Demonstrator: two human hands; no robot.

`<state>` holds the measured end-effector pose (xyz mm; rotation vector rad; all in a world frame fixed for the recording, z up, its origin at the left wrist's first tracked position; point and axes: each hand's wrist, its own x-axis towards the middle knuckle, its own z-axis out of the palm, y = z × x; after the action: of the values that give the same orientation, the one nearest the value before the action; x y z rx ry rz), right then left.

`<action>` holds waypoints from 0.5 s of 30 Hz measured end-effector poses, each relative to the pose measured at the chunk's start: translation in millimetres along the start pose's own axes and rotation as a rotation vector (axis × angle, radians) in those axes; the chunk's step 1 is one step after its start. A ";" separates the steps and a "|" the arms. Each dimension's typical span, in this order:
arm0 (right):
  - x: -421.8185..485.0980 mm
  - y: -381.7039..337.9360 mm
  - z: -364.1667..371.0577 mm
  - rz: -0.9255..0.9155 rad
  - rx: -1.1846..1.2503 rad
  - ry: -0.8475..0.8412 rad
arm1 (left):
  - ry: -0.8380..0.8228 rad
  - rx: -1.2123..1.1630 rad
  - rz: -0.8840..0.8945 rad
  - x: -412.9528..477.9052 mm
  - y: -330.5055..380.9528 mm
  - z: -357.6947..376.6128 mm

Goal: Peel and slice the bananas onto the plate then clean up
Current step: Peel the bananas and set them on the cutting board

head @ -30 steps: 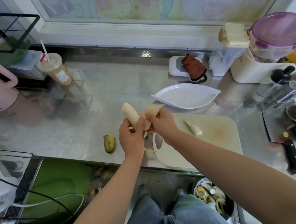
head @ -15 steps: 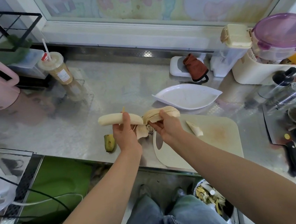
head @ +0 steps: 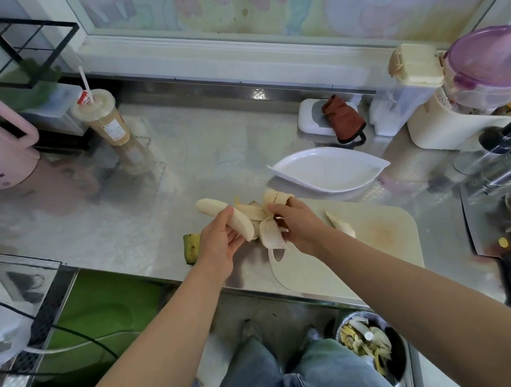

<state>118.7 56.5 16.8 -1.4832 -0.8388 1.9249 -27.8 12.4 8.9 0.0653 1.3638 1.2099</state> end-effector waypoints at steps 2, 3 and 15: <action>2.0 1.7 -2.4 -0.007 -0.037 0.039 | 0.002 -0.041 -0.043 1.4 0.6 -2.0; 2.2 0.8 -2.6 -0.018 -0.032 0.059 | 0.002 -0.059 -0.054 2.2 0.6 -3.7; 46.7 6.8 30.2 -0.064 -0.142 0.069 | 0.262 0.006 0.119 7.3 11.2 -31.4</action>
<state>78.3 83.0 -11.5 -1.5758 -0.9969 1.7887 -60.0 3.9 1.8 -0.0085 1.6098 1.3495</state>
